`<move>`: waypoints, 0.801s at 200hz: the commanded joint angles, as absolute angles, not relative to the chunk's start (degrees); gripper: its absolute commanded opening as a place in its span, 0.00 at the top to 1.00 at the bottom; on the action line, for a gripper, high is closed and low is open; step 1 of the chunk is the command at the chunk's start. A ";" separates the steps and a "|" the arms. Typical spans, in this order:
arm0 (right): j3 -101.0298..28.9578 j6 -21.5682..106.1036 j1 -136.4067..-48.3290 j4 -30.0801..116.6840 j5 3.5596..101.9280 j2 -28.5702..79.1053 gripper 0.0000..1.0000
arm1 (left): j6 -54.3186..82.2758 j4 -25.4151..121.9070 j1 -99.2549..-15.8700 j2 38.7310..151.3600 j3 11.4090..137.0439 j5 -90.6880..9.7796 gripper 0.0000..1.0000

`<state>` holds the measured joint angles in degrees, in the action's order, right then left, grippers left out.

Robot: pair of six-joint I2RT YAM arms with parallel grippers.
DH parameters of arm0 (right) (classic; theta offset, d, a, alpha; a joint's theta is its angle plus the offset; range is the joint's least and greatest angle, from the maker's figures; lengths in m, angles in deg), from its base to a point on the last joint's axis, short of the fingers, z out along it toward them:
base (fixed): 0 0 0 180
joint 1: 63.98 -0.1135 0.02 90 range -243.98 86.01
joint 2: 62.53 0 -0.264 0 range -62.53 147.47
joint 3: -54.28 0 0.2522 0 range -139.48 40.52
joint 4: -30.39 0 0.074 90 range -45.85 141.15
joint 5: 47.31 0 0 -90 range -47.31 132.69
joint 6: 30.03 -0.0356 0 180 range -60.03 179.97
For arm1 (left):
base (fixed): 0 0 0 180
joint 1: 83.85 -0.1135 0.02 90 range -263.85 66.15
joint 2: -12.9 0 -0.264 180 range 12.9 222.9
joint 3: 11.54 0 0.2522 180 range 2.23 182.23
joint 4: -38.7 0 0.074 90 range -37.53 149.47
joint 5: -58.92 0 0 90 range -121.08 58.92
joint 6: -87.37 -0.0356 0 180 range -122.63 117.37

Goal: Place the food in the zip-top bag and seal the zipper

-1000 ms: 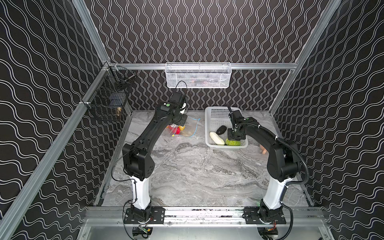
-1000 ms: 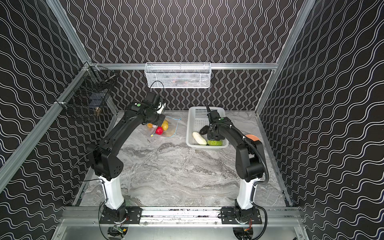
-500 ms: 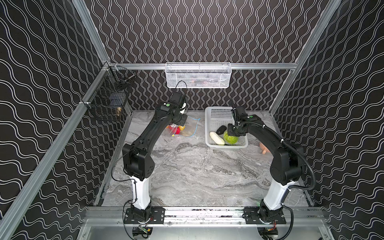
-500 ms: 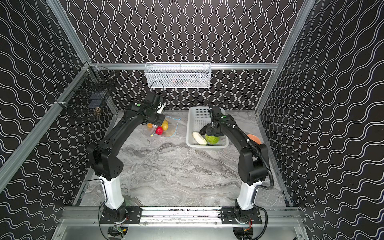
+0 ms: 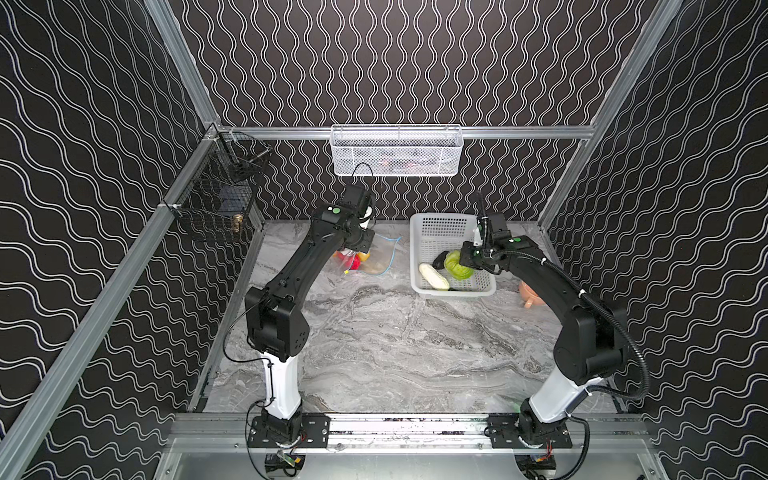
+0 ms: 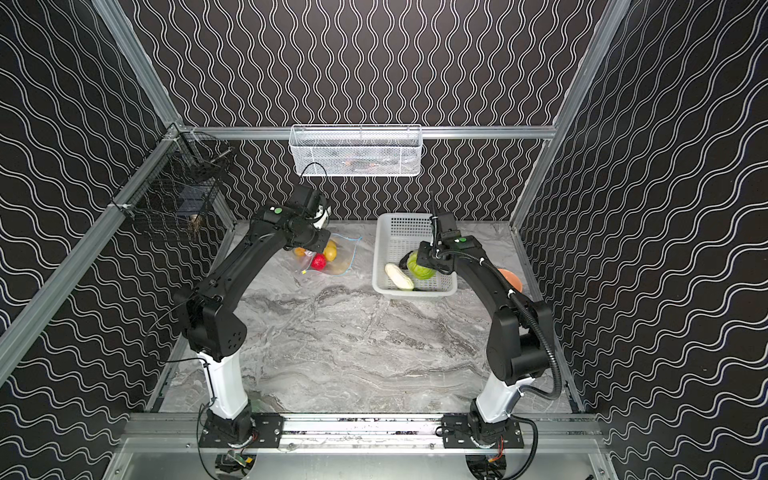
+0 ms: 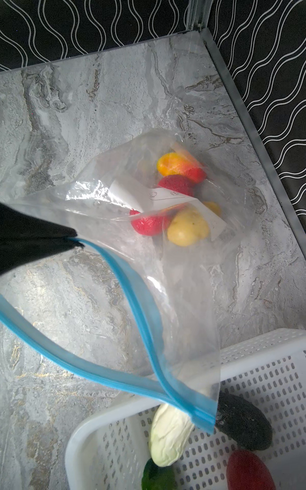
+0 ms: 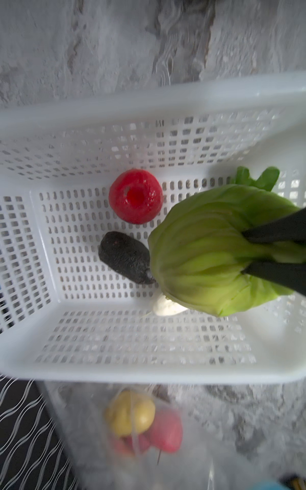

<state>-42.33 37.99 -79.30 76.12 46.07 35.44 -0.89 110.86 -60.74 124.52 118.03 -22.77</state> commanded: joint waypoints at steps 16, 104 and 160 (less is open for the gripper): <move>-41.25 34.07 -79.19 67.07 50.87 33.76 1.00 | 1.68 110.37 -60.16 124.92 117.99 -24.03 1.00; -36.03 29.77 -78.99 55.72 58.88 32.16 1.00 | 1.57 110.51 -57.61 124.88 118.33 -24.25 1.00; -32.56 26.61 -79.01 48.18 64.22 30.91 1.00 | 1.63 111.67 -56.19 126.43 120.53 -24.45 1.00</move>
